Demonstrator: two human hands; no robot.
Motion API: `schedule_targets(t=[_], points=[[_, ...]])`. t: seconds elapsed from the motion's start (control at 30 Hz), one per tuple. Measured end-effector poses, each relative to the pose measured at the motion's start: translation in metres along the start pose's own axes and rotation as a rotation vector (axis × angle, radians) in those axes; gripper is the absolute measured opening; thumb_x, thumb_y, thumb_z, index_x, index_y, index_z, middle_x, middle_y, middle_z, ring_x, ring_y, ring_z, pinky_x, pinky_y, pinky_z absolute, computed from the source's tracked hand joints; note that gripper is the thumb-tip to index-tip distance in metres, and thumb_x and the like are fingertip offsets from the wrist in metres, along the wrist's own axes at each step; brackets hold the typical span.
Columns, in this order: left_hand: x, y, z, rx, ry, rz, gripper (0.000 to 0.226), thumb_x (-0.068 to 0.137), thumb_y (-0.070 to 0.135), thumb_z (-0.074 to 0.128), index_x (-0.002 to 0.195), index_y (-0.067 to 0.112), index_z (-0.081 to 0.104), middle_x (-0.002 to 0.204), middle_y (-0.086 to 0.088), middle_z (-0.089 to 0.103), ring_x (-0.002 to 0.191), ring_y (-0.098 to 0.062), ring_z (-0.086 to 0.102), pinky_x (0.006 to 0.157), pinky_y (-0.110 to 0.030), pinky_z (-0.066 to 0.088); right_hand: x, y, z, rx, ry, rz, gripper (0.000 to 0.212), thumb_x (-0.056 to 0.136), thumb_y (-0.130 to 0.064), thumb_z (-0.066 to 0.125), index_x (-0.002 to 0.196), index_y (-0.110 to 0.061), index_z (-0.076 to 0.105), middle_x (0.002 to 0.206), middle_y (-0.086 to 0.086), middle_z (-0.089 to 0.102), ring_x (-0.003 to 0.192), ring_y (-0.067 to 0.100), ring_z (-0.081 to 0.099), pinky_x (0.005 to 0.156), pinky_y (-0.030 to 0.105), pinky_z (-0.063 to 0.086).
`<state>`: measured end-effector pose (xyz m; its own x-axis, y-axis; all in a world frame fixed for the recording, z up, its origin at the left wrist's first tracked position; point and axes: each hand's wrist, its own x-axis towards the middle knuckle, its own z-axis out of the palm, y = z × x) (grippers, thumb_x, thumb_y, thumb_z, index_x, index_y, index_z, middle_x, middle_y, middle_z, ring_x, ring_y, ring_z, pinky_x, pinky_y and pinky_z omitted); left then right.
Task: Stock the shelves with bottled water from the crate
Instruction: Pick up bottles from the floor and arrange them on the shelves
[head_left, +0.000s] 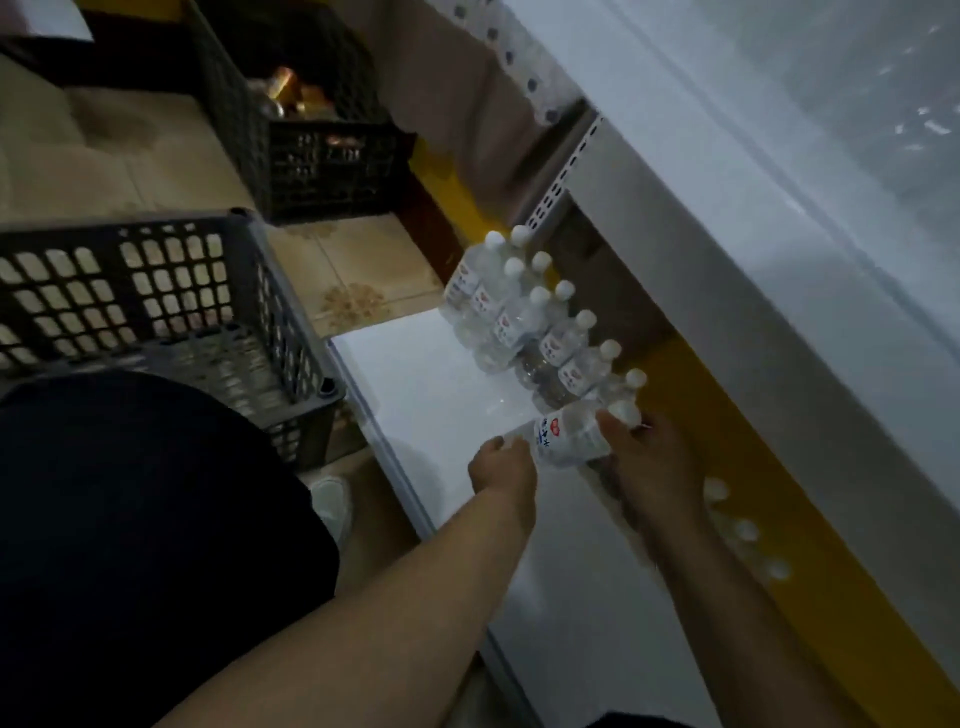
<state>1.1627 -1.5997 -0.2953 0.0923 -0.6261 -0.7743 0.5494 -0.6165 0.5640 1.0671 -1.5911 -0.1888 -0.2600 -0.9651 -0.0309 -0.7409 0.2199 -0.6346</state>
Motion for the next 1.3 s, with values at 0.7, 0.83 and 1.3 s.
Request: schedule_targets(t=[0.7,0.83,1.3], points=[[0.133,0.08,0.025,0.428,-0.543,0.152,0.055,0.096,0.006,0.048,0.147,0.022,0.035,0.143,-0.012,0.043,0.108,-0.018,0.039,0.086,-0.032,0.038,0.187,0.025,0.106,0.04,-0.088,0.056,0.031,0.088,-0.03,0.069,0.117,-0.021,0.066,0.112,0.0,0.07,0.104,0.019,0.066,0.093,0.047,0.054],[0.131,0.076,0.026,0.45,-0.519,0.201,0.057,0.096,0.0,0.047,0.149,0.018,0.034,0.144,-0.014,0.043,0.112,-0.022,0.044,0.085,-0.028,0.04,0.193,0.025,0.105,0.061,-0.071,0.039,0.03,0.092,-0.025,0.066,0.121,-0.018,0.062,0.112,0.001,0.068,0.102,0.017,0.065,0.092,0.045,0.054],[0.109,0.056,0.017,0.823,-0.522,0.328,0.068,0.096,0.012,0.052,0.155,0.016,0.018,0.16,-0.009,0.023,0.145,-0.026,0.027,0.114,-0.032,0.024,0.178,0.011,0.096,-0.201,-0.007,-0.125,0.048,0.098,-0.036,0.053,0.14,-0.014,0.047,0.132,0.007,0.057,0.121,0.023,0.054,0.102,0.04,0.045]])
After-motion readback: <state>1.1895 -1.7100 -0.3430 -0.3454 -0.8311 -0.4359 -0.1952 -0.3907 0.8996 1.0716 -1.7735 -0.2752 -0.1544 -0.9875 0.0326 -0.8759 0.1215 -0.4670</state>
